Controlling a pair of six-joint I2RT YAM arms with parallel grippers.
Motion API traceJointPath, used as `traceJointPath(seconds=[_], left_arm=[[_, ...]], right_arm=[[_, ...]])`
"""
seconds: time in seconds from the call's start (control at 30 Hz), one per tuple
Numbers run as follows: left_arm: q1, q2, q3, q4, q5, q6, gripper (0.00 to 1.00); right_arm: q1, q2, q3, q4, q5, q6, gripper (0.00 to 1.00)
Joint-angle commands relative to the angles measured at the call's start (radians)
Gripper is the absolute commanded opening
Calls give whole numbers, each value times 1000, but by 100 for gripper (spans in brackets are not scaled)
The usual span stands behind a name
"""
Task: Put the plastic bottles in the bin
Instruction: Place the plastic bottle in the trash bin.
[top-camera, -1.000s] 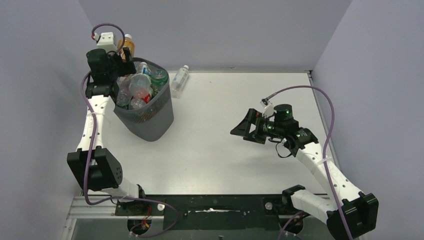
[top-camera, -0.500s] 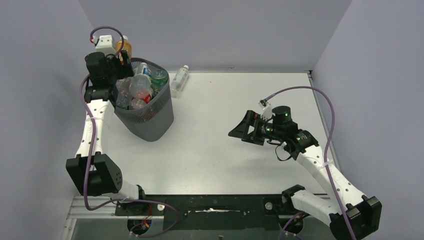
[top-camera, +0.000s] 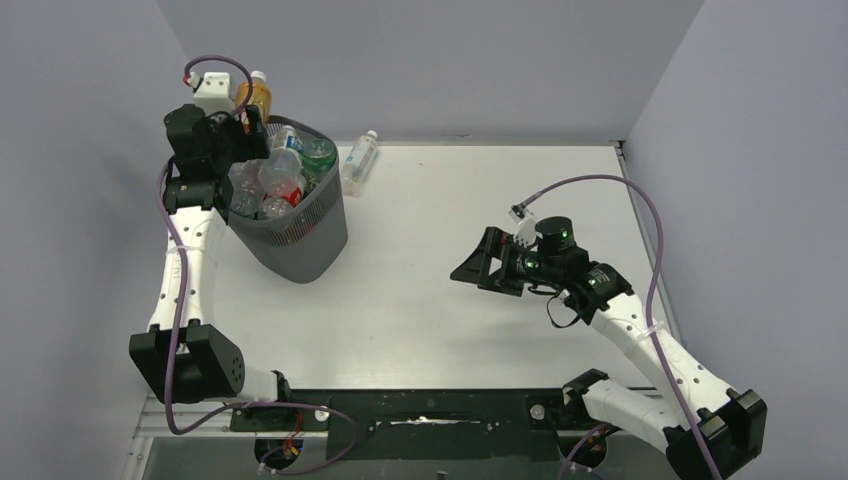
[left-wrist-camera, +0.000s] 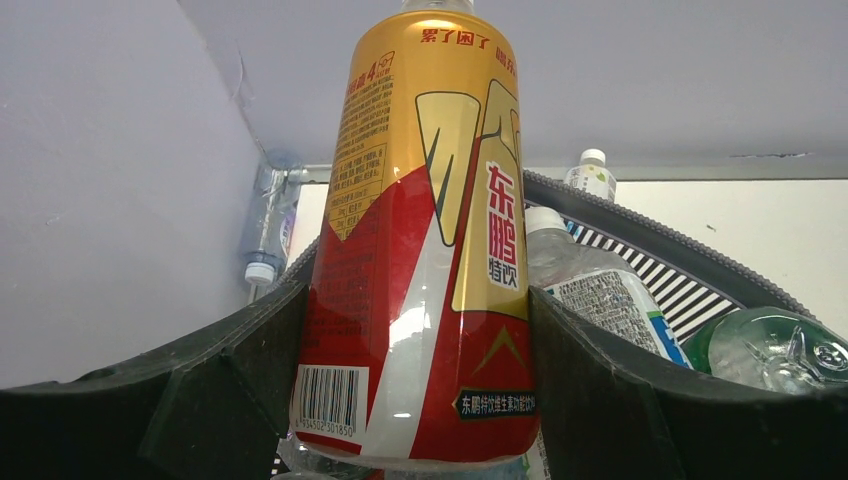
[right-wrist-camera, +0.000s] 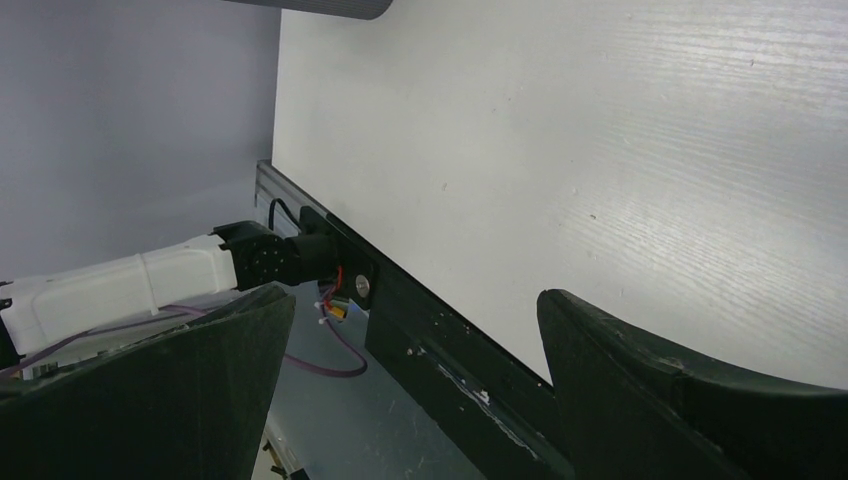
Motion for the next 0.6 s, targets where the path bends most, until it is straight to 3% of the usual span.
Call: traceJointPath(seconds=[0.0, 0.3, 0.47, 0.57], left_arm=[[2, -30, -4, -48, 21, 62, 57], [18, -11, -60, -64, -112, 122, 72], [19, -49, -129, -13, -160, 123, 93], [19, -67, -140, -6, -170, 117, 98]], right_arm=[[17, -15, 13, 13, 16, -2, 98], [42, 47, 58, -1, 15, -24, 98], [57, 83, 71, 6, 15, -28, 98], [67, 98, 75, 15, 16, -26, 98]])
